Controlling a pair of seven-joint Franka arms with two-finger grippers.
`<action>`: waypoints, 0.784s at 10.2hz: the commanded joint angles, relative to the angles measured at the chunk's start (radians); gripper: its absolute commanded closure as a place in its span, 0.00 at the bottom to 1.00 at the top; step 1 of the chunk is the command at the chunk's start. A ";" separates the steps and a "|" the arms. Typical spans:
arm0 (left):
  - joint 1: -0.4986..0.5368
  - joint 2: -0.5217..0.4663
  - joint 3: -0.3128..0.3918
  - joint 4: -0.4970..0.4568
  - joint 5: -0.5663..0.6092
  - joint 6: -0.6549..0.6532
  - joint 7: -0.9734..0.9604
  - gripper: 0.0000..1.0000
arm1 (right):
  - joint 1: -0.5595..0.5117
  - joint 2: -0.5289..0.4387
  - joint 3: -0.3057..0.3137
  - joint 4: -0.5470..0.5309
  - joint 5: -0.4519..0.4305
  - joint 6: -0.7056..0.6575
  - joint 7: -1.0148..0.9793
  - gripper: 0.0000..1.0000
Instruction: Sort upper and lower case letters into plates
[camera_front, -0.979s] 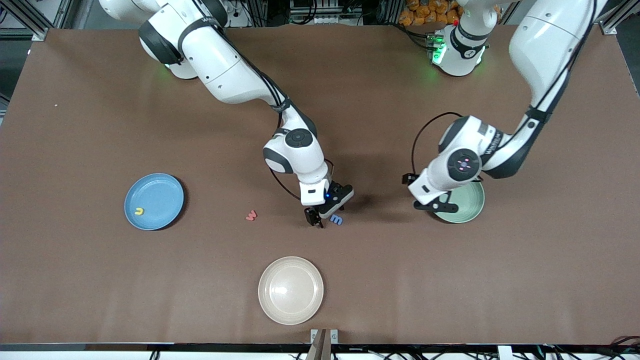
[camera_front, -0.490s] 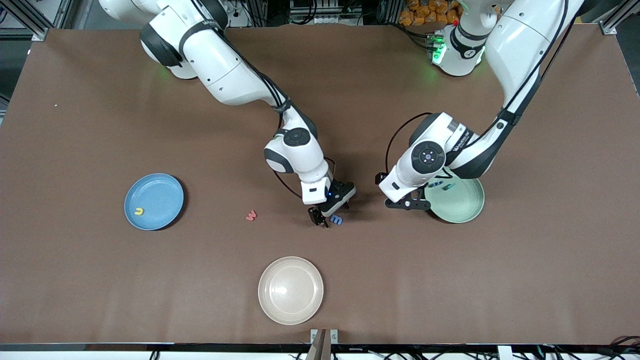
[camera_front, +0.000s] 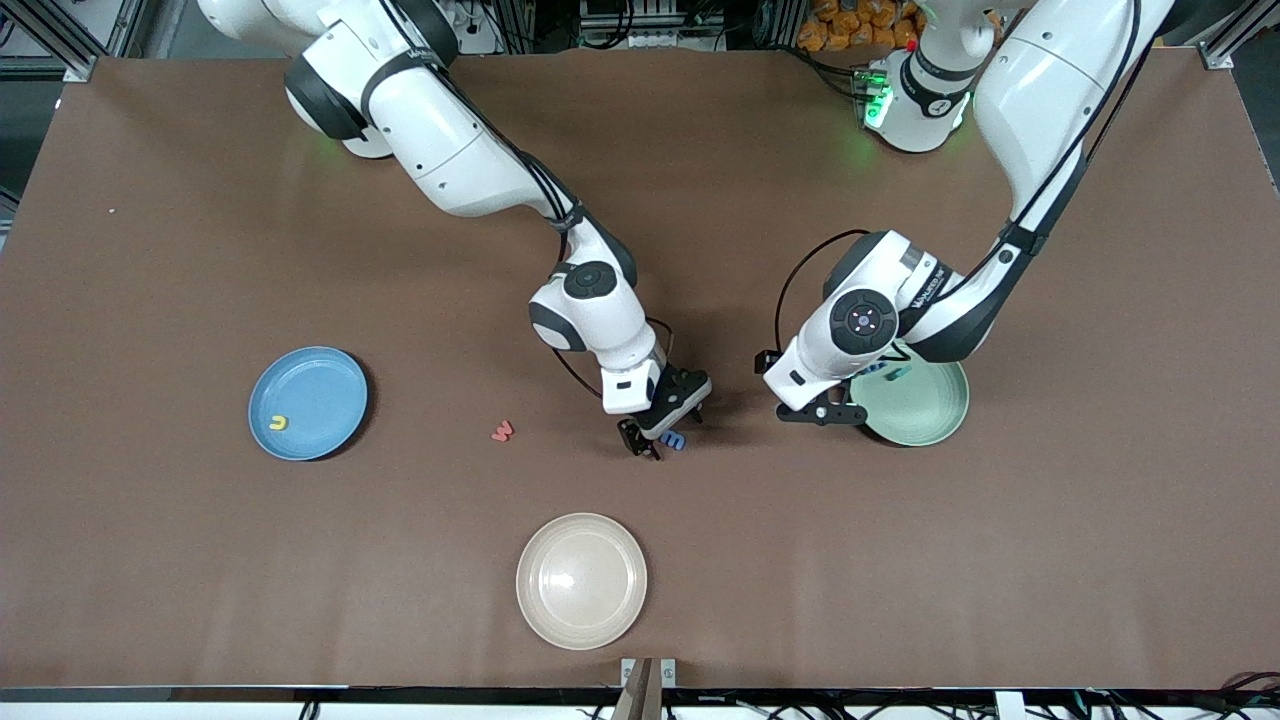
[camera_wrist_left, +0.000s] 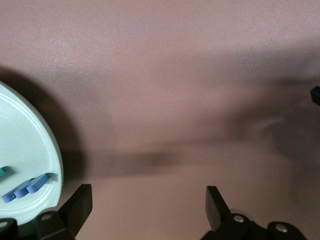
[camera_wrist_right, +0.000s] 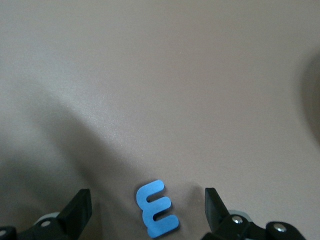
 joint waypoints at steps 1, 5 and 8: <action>0.002 0.001 -0.001 0.007 -0.024 -0.004 0.010 0.00 | -0.014 0.030 0.019 0.038 0.019 0.007 -0.011 0.00; 0.005 0.003 -0.001 0.004 -0.024 -0.004 0.011 0.00 | -0.019 0.031 0.017 0.024 0.026 0.007 -0.011 0.00; 0.005 0.003 0.001 0.004 -0.024 -0.004 0.011 0.00 | -0.017 0.031 0.017 0.024 0.030 0.007 -0.009 0.00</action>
